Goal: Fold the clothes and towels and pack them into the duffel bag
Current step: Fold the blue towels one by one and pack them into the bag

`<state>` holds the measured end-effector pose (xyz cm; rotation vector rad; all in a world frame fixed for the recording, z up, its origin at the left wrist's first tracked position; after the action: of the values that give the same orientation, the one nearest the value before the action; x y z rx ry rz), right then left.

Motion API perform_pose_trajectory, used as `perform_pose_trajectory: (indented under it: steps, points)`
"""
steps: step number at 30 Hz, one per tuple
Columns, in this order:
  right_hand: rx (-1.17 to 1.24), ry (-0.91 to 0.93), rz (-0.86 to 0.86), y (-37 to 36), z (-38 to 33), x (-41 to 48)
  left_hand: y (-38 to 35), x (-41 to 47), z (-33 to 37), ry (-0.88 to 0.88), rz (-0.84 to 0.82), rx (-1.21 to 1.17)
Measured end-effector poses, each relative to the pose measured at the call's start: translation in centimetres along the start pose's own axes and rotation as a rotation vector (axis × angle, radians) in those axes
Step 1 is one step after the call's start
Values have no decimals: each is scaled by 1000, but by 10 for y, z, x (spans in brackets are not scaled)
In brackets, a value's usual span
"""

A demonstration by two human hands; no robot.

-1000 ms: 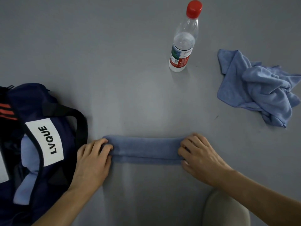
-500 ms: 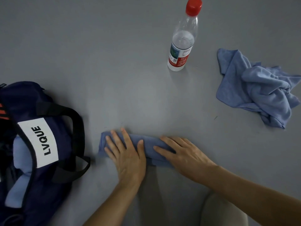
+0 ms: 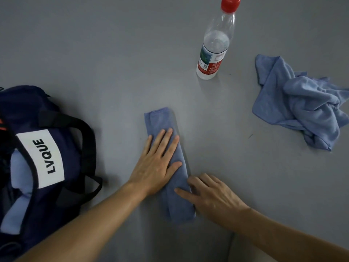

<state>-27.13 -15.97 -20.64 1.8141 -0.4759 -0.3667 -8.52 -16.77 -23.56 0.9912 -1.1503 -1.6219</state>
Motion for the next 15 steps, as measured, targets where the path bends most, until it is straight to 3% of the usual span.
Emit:
perform_pose_trajectory:
  steps: [4, 7, 9, 11, 13, 15]
  points:
    - [-20, 72, 7, 4, -1, -1, -5, -4, -1, 9, -36, 30]
    - [147, -11, -35, 8, -1, 10, -1, -1, -1, 4, -24, 20]
    - [331, -211, -79, 11, 2, 23, 4, -4, -2, -1, 35, -40]
    - [505, -523, -122, 10, 10, 36, 20, -12, -5, 44, 237, -182]
    - [602, -772, -148, 4, 19, 45, 36, -30, -11, 263, 408, -439]
    - [630, -907, -163, -1, 26, 52, 37, -42, -10, 451, 323, -729]
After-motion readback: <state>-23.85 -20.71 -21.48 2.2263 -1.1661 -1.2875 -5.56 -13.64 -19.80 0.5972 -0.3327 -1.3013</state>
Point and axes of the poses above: each hand's wrist, its own x-axis towards the middle knuckle, its own y-axis out of the back of the hand, z = x × y, the point moved 5 cm from there along x, towards the middle knuckle, and after that the axes turned 11 degrees about -y, right-handed, at the moved point
